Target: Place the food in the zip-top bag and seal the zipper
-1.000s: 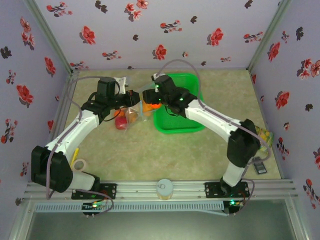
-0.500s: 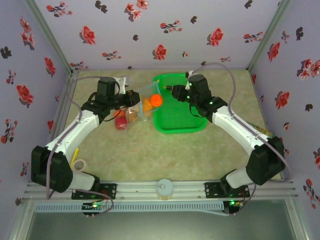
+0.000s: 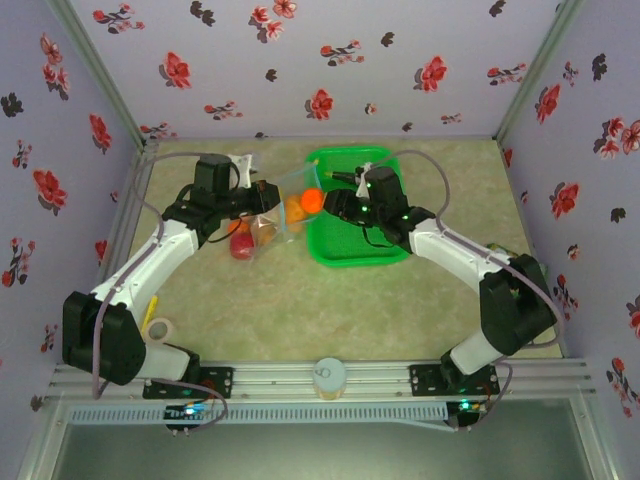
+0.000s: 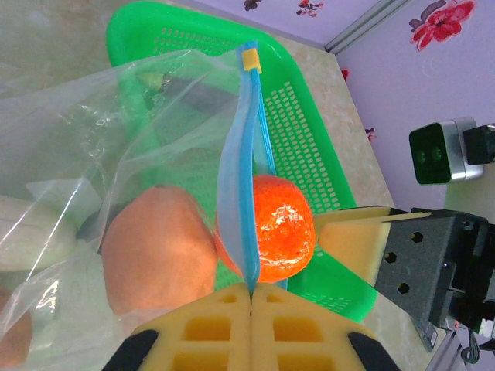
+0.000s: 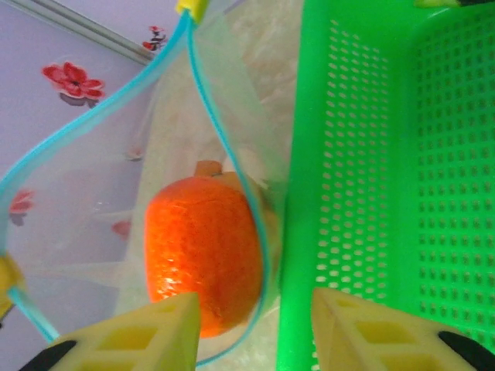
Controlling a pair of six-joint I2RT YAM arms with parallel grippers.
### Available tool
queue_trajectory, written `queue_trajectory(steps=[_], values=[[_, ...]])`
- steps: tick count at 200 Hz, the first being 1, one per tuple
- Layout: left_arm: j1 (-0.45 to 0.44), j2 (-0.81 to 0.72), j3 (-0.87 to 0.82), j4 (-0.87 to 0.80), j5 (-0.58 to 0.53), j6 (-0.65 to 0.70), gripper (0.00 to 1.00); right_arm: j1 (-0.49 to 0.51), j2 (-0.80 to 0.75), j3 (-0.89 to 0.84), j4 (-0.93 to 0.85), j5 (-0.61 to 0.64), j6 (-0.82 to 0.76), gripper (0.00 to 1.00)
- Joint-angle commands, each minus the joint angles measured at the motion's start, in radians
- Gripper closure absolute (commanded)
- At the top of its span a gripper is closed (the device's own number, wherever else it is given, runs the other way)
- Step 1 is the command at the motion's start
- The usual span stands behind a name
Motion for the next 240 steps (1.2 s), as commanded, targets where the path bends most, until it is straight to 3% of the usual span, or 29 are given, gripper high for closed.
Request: queue_trajectory(steps=[1, 28, 113, 240], values=[[-0.007, -0.021, 0.021, 0.002, 0.01, -0.001, 1.0, 0.028, 0.016, -0.006, 0.057, -0.058, 0.051, 0.55], [-0.007, -0.021, 0.02, 0.004, 0.011, 0.0, 1.0, 0.062, 0.032, -0.001, 0.06, -0.093, 0.048, 0.46], [-0.007, -0.033, 0.014, 0.002, 0.011, 0.001, 1.0, 0.084, 0.104, 0.044, 0.04, -0.067, 0.056, 0.41], [-0.006, -0.031, 0.018, -0.007, 0.011, 0.01, 1.0, 0.093, 0.135, 0.125, -0.054, 0.029, -0.021, 0.66]])
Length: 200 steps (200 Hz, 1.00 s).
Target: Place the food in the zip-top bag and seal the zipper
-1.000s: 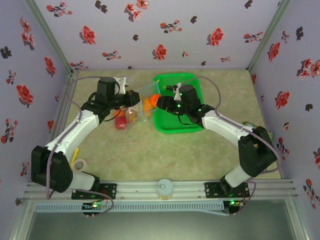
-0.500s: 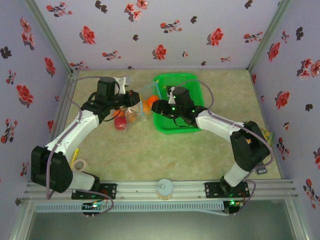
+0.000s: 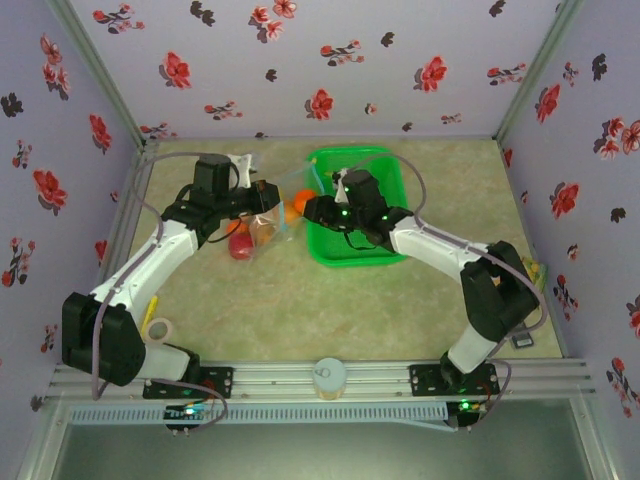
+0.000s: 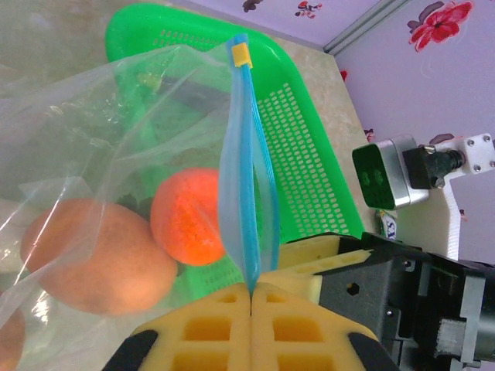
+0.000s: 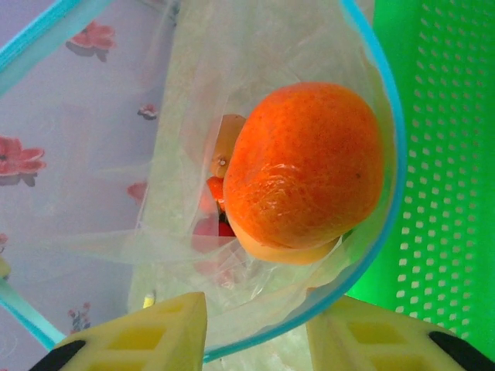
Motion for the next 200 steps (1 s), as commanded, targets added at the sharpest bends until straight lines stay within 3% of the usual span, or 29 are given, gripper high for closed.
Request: queue_trajectory(steps=[1, 51, 107, 153, 200], values=[[-0.006, -0.027, 0.018, -0.007, 0.011, 0.01, 1.0, 0.007, 0.027, 0.051, -0.049, 0.05, -0.044, 0.66], [-0.003, -0.032, 0.038, -0.035, 0.01, 0.029, 1.0, 0.011, 0.035, 0.098, -0.118, 0.103, -0.111, 1.0], [0.016, -0.018, 0.142, -0.131, 0.008, 0.092, 1.0, 0.068, 0.04, 0.314, -0.282, 0.138, -0.276, 1.0], [0.022, 0.008, 0.38, -0.328, -0.014, 0.179, 1.0, 0.142, 0.067, 0.596, -0.436, 0.043, -0.388, 1.0], [0.026, -0.034, 0.456, -0.429, -0.054, 0.229, 1.0, 0.146, 0.058, 0.679, -0.508, 0.014, -0.419, 1.0]])
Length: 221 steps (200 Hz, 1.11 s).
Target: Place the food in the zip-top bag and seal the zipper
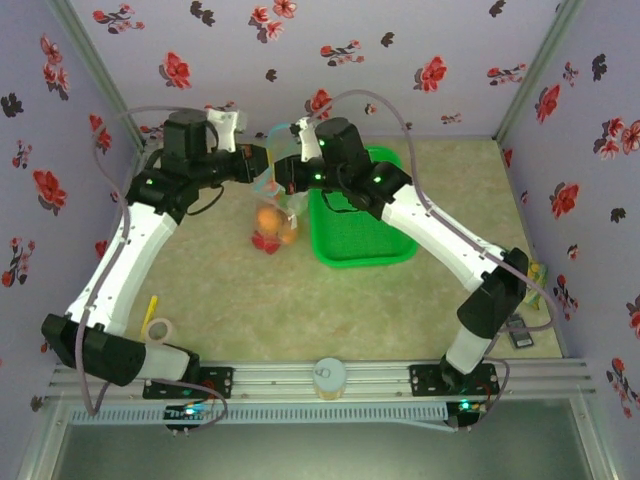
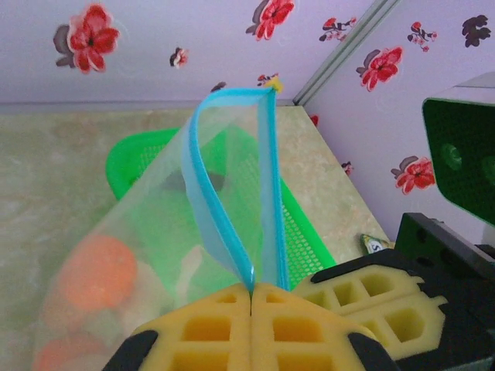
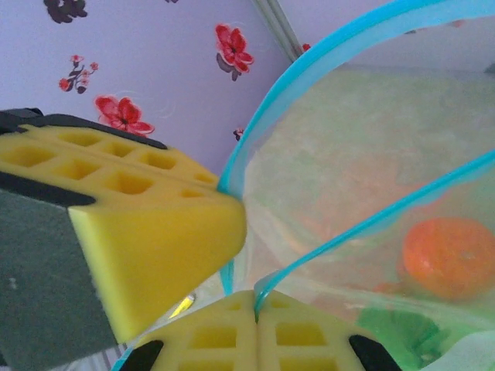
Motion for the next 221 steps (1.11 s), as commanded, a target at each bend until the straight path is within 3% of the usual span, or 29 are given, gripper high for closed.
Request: queue_trajectory(steps=[1, 72, 170, 186, 208, 221], values=[[0.008, -0.029, 0.009, -0.083, -0.022, 0.056, 1.0, 0.008, 0.001, 0.034, -0.074, -0.034, -0.055, 1.0], [0.01, -0.063, -0.229, 0.057, 0.005, -0.035, 1.0, -0.032, -0.018, -0.125, -0.09, -0.031, -0.043, 1.0], [0.058, -0.064, -0.188, 0.033, -0.07, -0.004, 1.0, -0.127, -0.117, -0.251, -0.143, -0.013, -0.071, 0.97], [0.06, -0.055, -0.186, 0.038, -0.067, -0.006, 1.0, -0.142, -0.134, -0.274, -0.143, -0.017, -0.082, 0.87], [0.06, -0.041, -0.19, 0.056, -0.045, -0.016, 1.0, -0.157, -0.167, -0.303, -0.118, -0.06, -0.108, 0.51], [0.059, -0.036, -0.196, 0.07, -0.03, -0.024, 1.0, -0.165, -0.193, -0.306, -0.11, -0.07, -0.135, 0.42]])
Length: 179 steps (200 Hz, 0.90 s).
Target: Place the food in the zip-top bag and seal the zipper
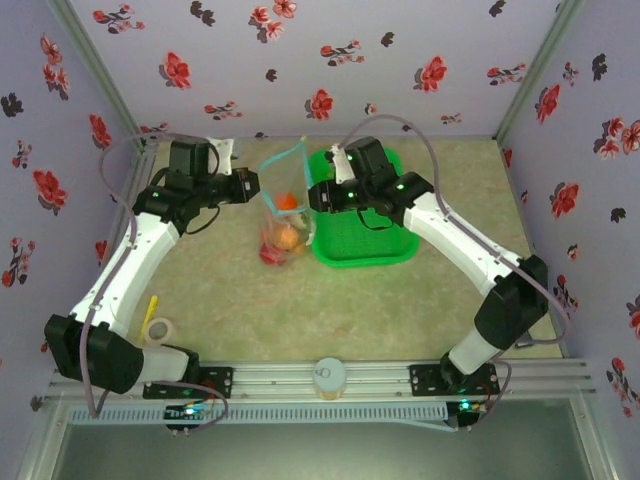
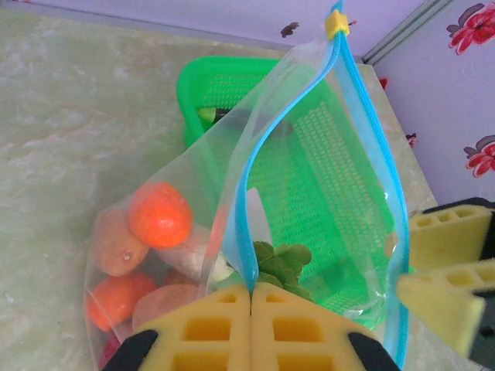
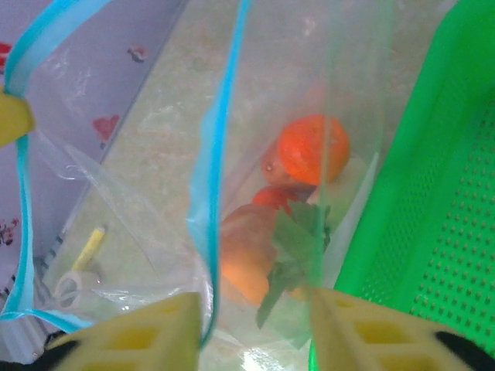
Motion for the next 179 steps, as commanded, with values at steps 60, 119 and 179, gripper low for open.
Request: queue_trajectory(steps=[60, 119, 179], values=[[0.009, 0.015, 0.036, 0.039, 0.028, 0.009, 1.0, -0.142, 0.015, 0.102, -0.102, 0.125, -0.231, 0.37], [0.011, -0.007, -0.007, 0.041, 0.047, 0.007, 1.0, -0.233, 0.535, 0.54, -0.375, 0.338, -0.434, 0.34], [0.012, -0.006, -0.028, 0.038, 0.047, 0.014, 1.0, -0.275, 0.827, 0.795, -0.432, 0.431, -0.465, 0.29]])
